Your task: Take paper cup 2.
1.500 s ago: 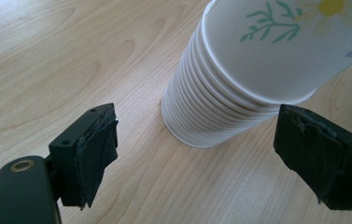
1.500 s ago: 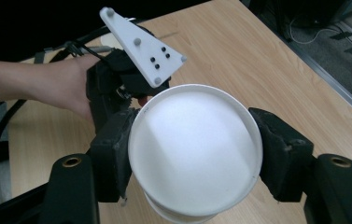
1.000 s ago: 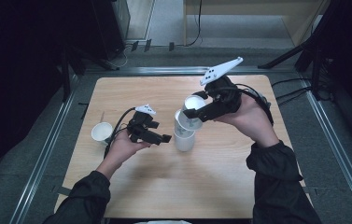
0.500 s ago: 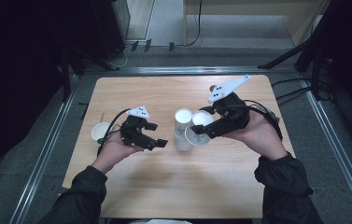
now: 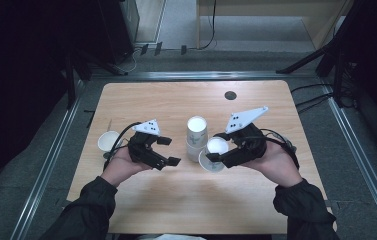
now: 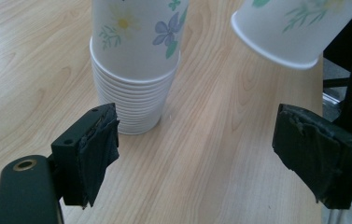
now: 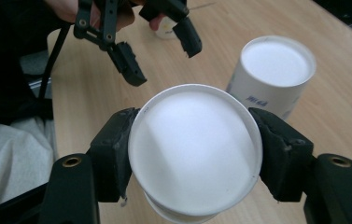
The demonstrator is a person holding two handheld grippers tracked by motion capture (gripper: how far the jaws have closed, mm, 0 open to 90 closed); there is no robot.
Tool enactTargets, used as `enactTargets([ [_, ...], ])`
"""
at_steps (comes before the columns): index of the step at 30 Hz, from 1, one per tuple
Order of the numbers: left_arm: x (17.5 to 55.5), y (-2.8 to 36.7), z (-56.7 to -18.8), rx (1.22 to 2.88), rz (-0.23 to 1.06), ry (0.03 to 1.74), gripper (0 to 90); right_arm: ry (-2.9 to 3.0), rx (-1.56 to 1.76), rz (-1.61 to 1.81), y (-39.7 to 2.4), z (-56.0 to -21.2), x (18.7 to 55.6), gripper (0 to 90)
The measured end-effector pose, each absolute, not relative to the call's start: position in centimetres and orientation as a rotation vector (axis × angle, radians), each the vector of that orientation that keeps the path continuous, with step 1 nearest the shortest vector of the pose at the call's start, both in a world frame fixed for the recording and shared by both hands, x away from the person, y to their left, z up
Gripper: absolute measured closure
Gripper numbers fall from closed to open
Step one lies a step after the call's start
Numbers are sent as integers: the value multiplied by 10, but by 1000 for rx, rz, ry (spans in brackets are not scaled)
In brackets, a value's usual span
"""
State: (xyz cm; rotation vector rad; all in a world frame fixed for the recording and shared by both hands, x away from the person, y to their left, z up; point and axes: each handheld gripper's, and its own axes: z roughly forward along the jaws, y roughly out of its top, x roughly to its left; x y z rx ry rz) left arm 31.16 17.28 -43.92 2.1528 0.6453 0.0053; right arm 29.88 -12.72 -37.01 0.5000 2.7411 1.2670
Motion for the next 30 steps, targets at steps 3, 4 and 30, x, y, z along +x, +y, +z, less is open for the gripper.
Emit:
enactTargets([
  [3, 309, 174, -441, 2154, -1, 640, 148, 2741, 470, 1280, -125, -381, 296, 359],
  [4, 308, 175, -441, 2154, 1, 637, 148, 2744, 472, 1281, -125, -384, 296, 359],
  [30, 284, 154, -462, 2124, -170, 475, 155, 2853, 409, 1392, -107, -419, 297, 359],
])
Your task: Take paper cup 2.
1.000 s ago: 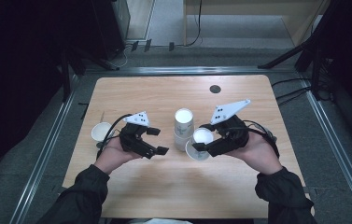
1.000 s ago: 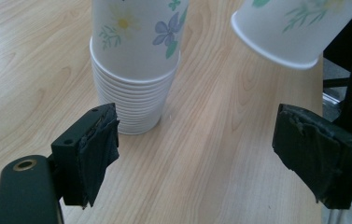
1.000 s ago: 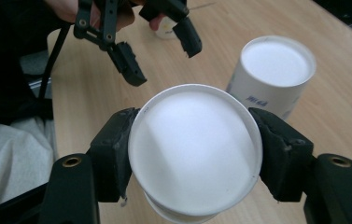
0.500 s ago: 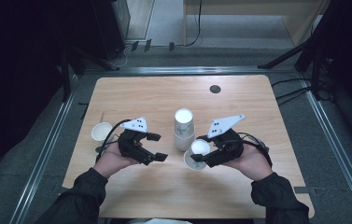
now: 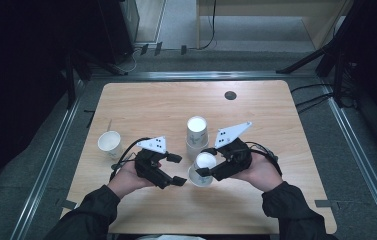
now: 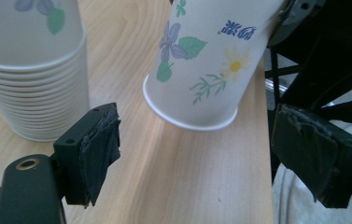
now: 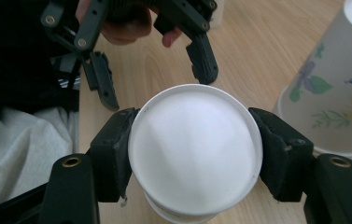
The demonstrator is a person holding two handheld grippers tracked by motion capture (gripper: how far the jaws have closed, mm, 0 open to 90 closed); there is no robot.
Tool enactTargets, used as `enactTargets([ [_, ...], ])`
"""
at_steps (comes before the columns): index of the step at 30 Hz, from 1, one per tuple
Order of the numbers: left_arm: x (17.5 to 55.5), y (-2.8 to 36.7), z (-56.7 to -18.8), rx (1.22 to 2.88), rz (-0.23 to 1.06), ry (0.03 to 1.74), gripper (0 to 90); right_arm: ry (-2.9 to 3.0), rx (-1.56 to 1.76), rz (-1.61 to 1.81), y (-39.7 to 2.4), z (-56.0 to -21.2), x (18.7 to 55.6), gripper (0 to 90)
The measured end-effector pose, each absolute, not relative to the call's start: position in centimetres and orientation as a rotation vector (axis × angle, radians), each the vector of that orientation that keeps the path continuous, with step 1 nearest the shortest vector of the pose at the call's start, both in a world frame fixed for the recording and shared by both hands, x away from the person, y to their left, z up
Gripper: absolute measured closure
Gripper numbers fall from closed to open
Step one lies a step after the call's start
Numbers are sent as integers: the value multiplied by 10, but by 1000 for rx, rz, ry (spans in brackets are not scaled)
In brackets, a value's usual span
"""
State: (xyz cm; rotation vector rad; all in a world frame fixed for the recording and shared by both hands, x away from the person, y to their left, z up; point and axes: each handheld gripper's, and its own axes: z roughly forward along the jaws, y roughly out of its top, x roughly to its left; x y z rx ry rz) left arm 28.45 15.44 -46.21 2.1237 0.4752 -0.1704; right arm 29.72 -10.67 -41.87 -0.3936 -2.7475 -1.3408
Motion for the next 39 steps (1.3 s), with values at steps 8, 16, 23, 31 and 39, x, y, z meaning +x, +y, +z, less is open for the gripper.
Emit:
enactTargets([
  [8, 278, 150, -465, 2079, -181, 453, 155, -2692, -308, -1358, -89, -411, 295, 359],
  [16, 275, 152, -465, 2063, -162, 430, 200, -2644, -288, -1378, -78, -409, 296, 360],
  [23, 273, 149, -465, 2074, -157, 404, 226, -2636, -278, -1372, -73, -412, 294, 361],
  [31, 268, 150, -460, 2083, -87, 365, 286, -2624, -286, -1381, -73, -413, 295, 362],
  [39, 269, 149, -457, 2089, -106, 360, 325, -2601, -285, -1382, -74, -411, 296, 362],
])
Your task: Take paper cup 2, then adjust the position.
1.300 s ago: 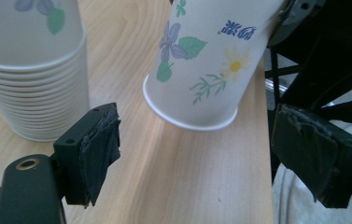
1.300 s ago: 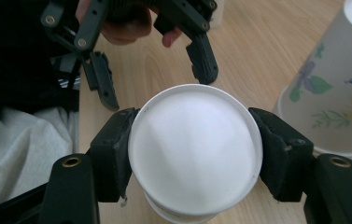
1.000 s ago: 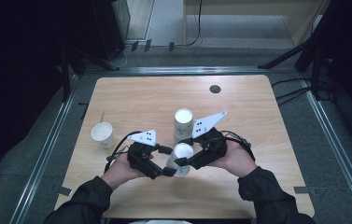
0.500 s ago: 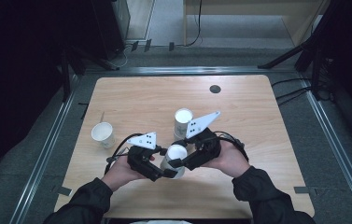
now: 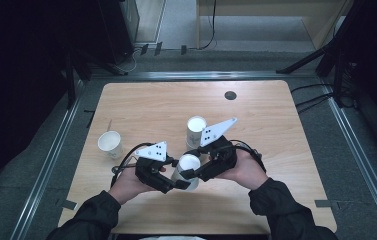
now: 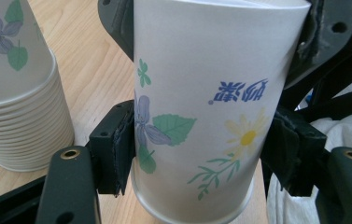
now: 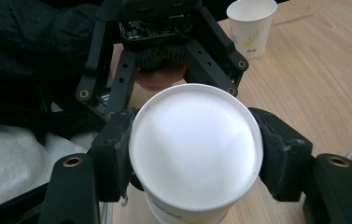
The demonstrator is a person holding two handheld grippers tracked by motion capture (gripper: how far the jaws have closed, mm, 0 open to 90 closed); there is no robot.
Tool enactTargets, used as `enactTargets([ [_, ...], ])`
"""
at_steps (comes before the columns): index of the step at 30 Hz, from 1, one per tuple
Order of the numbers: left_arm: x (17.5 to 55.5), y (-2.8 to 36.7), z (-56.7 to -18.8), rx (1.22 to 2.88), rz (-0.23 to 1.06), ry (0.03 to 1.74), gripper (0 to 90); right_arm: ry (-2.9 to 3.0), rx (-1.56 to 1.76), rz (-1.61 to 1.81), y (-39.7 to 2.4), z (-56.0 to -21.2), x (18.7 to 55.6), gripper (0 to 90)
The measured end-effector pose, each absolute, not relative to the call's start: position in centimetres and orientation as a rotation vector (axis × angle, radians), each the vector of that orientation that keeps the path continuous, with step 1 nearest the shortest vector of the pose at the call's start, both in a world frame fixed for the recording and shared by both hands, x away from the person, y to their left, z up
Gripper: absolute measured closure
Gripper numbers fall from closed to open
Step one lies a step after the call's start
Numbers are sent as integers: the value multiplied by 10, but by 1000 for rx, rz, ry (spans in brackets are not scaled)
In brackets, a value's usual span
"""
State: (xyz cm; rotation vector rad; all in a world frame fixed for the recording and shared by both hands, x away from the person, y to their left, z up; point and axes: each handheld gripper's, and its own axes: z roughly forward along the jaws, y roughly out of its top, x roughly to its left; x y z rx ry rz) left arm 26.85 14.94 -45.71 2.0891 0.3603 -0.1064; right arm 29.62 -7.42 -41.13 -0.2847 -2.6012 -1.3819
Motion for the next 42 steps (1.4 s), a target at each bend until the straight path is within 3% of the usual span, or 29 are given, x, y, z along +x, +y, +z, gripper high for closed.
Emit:
enactTargets([
  [7, 270, 151, -457, 2098, -130, 362, 325, -2621, -244, -1395, -74, -412, 296, 280],
  [17, 273, 161, -445, 2136, -91, 383, 319, -2655, -274, -1458, -95, -411, 296, 287],
  [26, 289, 166, -436, 2241, -68, 418, 320, -2712, -387, -1386, -114, -438, 286, 219],
  [42, 304, 149, -442, 2447, -100, 333, 318, -2732, -424, -1345, -115, -463, 285, 235],
])
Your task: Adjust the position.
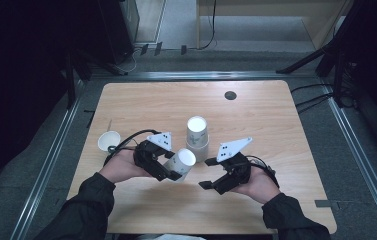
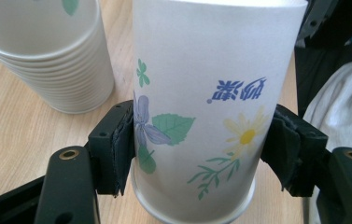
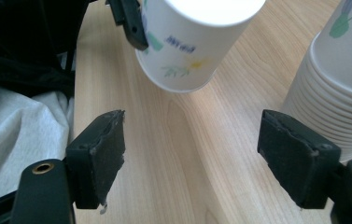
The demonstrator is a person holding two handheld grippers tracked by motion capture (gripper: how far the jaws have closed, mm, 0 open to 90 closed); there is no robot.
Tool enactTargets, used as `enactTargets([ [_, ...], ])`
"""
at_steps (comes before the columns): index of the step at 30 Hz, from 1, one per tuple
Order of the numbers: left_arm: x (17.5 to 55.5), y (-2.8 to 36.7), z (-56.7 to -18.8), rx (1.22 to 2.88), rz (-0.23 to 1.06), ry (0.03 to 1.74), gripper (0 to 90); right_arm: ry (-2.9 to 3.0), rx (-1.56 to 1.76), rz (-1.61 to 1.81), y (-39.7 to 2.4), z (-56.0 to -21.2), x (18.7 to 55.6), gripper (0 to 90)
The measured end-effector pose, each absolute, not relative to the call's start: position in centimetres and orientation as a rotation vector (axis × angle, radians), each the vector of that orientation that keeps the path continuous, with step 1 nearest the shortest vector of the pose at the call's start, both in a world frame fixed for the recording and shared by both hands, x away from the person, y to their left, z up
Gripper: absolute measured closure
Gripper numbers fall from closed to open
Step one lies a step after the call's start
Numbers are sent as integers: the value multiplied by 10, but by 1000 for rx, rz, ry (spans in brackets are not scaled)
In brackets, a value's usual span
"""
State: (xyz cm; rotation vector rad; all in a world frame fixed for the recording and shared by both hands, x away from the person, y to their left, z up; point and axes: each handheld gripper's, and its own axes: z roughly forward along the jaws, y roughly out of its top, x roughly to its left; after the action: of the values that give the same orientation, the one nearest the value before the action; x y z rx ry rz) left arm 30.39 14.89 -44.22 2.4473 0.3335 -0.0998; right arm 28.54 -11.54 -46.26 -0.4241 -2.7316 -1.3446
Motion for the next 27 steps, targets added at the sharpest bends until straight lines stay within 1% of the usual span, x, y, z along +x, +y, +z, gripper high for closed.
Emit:
enactTargets([
  [11, 304, 140, -451, 2542, -101, 319, 316, -2727, -379, -1346, -109, -469, 291, 241],
  [17, 300, 131, -458, 2612, -100, 279, 315, -2720, -355, -1346, -105, -470, 291, 241],
  [27, 295, 121, -464, 2645, -117, 229, 311, -2714, -303, -1345, -89, -470, 293, 240],
])
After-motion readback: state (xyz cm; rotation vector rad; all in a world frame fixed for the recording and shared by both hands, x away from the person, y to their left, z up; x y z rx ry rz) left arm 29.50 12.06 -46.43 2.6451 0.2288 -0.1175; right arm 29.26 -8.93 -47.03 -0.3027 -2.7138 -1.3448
